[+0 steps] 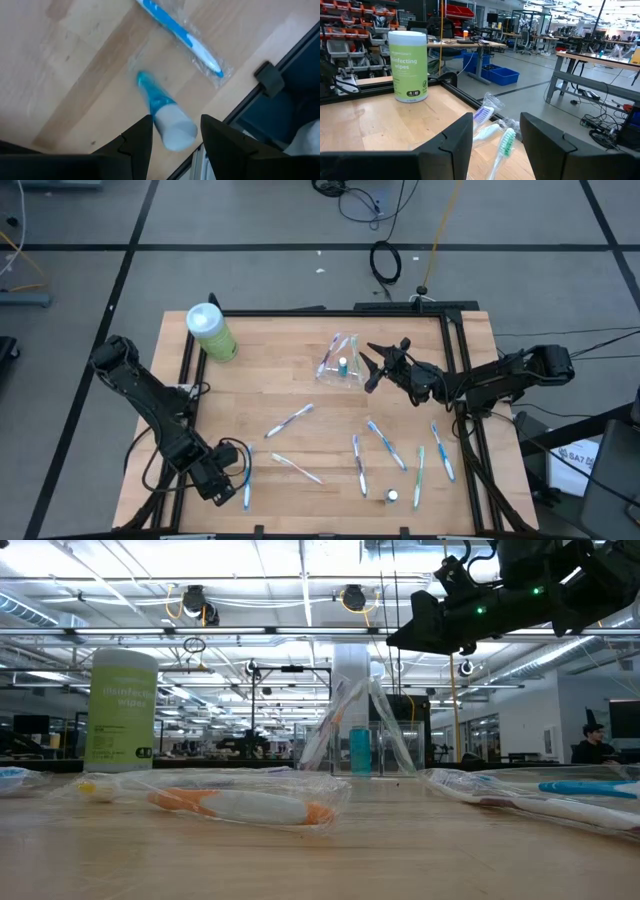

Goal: Pick & Place toothbrushing station
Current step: Put the left blue mouthwash into the transparent organizer

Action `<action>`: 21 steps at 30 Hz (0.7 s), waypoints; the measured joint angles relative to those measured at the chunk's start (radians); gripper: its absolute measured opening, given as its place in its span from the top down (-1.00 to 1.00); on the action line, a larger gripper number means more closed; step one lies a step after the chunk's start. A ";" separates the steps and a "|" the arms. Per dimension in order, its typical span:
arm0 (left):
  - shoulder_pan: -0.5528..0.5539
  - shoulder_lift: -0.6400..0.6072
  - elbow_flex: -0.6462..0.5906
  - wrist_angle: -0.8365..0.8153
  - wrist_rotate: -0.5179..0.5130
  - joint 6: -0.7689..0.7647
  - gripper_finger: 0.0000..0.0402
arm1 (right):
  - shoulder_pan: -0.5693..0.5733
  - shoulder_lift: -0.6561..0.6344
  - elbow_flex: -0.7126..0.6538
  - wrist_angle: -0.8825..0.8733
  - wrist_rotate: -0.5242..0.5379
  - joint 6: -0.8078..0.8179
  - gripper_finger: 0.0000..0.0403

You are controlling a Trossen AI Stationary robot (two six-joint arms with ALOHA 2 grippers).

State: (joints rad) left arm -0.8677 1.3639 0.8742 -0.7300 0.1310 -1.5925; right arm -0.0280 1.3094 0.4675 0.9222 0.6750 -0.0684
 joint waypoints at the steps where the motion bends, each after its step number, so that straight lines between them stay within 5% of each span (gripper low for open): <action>1: -0.002 0.000 0.000 0.000 -0.002 0.000 0.15 | 0.000 0.000 0.000 0.000 0.000 0.000 0.23; 21: -0.019 0.000 0.000 -0.019 -0.026 0.016 0.15 | 0.000 0.000 0.000 0.000 0.000 0.000 0.23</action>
State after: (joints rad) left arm -0.8871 1.3636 0.8742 -0.7486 0.1047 -1.5761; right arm -0.0277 1.3094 0.4675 0.9222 0.6750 -0.0681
